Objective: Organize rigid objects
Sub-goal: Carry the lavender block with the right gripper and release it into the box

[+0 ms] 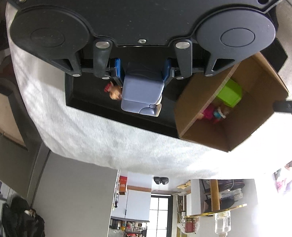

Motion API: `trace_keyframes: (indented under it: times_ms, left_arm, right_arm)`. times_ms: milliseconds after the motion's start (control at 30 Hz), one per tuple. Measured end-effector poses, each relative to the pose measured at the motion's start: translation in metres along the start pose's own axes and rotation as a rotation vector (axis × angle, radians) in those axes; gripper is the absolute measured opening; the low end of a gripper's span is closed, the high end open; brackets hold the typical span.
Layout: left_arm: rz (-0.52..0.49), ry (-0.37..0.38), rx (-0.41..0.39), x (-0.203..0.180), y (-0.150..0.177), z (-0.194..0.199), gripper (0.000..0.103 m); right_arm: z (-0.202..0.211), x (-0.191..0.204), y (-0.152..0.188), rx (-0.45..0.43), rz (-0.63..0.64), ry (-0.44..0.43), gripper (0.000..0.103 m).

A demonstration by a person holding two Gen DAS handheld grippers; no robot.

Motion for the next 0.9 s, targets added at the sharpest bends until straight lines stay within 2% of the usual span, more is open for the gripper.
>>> trace_keyframes:
  times_ms: [267, 333, 400, 500, 567, 700, 900]
  left_arm:
    - [0.056, 0.064, -0.019, 0.02, 0.009, -0.009, 0.072]
    - [0.057, 0.079, -0.017, 0.024, 0.01, -0.012, 0.067]
    - [0.066, 0.096, -0.011, 0.029, 0.011, -0.016, 0.053]
    - [0.084, 0.103, 0.006, 0.036, 0.014, -0.021, 0.04]
    - [0.083, 0.118, 0.005, 0.038, 0.016, -0.023, 0.037]
    - [0.102, 0.154, 0.03, 0.043, 0.02, -0.029, 0.022]
    - [0.145, 0.188, 0.041, 0.051, 0.023, -0.03, 0.016]
  right_arm:
    - [0.006, 0.042, -0.023, -0.029, 0.072, -0.019, 0.041]
    - [0.008, 0.052, -0.028, -0.035, 0.089, -0.023, 0.041]
    - [0.011, 0.062, -0.033, -0.04, 0.1, -0.028, 0.041]
    - [0.012, 0.076, -0.036, -0.043, 0.122, -0.041, 0.041]
    - [0.011, 0.086, -0.038, -0.041, 0.132, -0.049, 0.041]
    - [0.007, 0.106, -0.04, -0.031, 0.155, -0.07, 0.041]
    - [0.003, 0.135, -0.042, -0.016, 0.197, -0.098, 0.041]
Point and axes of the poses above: each gripper's, at about its wrist camera, not at the fingertips, and z roughly against the way its jaws point, x to its left, y to its underside, the point moved 3 cm from there along -z, roughly the way its jaws point, and after that the axes turned 1 degree about -y, right-handed, at the moved point
